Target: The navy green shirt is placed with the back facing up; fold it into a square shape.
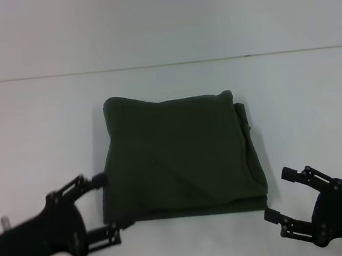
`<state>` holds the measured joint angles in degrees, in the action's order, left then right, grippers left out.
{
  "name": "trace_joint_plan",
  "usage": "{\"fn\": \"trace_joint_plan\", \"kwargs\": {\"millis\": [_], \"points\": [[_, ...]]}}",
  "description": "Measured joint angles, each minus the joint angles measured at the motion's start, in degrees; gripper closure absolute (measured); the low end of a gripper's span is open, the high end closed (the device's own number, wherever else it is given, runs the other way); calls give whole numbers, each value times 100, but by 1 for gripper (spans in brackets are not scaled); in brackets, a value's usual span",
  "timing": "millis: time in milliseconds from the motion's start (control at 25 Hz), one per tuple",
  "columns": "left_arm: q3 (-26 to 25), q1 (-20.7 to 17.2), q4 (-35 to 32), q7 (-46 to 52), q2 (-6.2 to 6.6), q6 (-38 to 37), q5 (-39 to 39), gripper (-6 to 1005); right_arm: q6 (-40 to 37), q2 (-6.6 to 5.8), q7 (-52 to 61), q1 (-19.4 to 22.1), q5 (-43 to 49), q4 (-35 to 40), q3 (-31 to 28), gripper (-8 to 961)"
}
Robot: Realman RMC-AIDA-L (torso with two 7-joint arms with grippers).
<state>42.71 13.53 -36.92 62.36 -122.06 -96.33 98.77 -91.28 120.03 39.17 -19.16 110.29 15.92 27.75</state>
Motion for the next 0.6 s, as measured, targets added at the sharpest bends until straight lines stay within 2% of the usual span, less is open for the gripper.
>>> {"fn": "trace_joint_plan", "kwargs": {"millis": [80,200,320,600], "points": [[-86,-299,-97,-267,-121,22,99,44,107,3,-57,24,0,-105,-109,26],[-370,-581,-108,-416,-179,90,284,48,345,1,-83,74,0,-196,-262,26],[-617,-666,91,-437,-172,111,352,51,531,2,-119,98,0,-208,-334,25],[-669,-605,379,-405,-166,261,451,50,678,2,-199,104,1,-273,-363,25]]}}
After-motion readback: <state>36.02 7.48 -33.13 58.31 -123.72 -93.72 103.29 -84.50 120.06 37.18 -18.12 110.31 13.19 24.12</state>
